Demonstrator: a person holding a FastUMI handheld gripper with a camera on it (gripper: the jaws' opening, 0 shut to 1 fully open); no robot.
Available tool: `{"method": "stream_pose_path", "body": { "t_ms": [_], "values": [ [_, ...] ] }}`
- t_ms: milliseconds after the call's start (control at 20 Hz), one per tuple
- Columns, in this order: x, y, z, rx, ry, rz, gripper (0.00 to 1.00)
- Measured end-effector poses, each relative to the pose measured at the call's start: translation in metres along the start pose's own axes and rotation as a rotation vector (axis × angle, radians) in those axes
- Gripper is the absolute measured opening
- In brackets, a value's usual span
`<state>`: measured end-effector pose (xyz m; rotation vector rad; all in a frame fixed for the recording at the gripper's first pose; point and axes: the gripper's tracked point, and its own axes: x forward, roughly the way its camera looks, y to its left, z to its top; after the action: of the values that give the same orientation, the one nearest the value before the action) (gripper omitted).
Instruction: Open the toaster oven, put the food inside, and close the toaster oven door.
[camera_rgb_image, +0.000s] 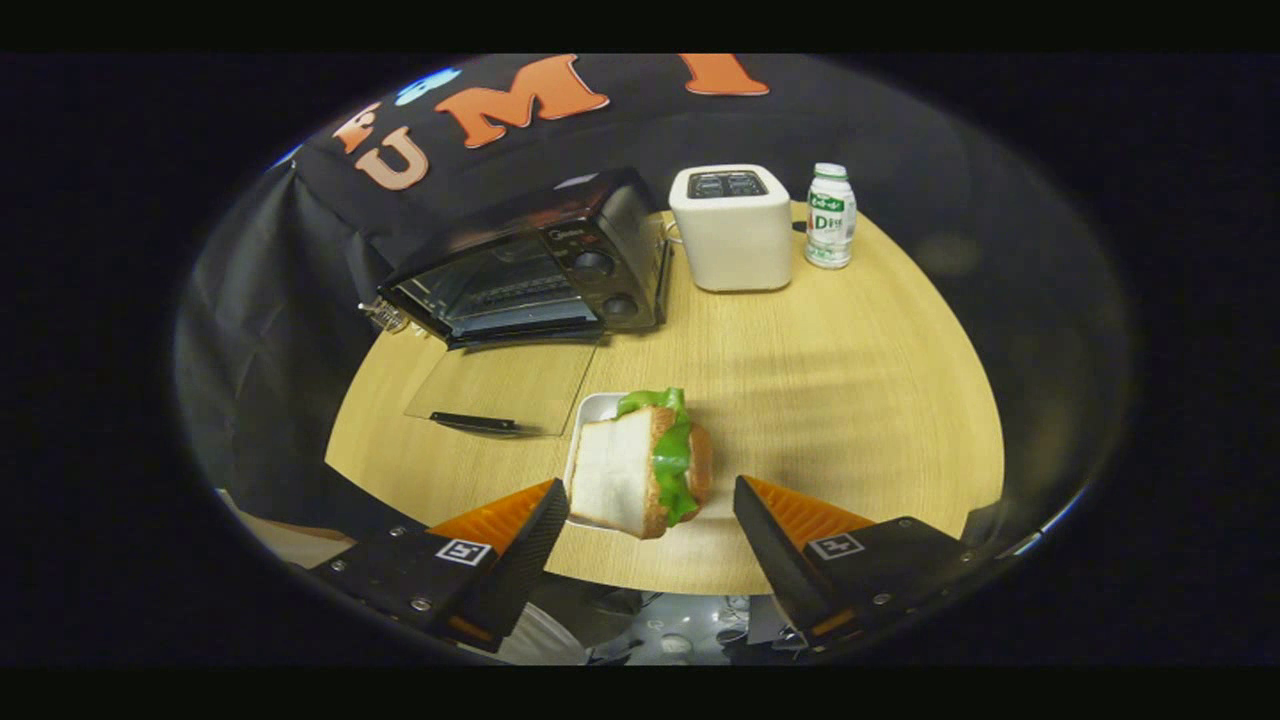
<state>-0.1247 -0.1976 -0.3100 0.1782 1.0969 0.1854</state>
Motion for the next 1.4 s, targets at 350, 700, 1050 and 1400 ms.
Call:
{"method": "stream_pose_path", "body": {
  "t_ms": [350,700,1050,1400],
  "values": [
    [0.042,-0.008,-0.005,0.12,0.157,0.175,0.89],
    [0.041,0.002,-0.004,0.198,0.216,0.254,0.41],
    [0.011,0.015,0.012,0.236,0.126,0.24,0.28],
    [-0.027,0.038,0.053,0.421,-0.123,0.26,0.28]
  ]
}}
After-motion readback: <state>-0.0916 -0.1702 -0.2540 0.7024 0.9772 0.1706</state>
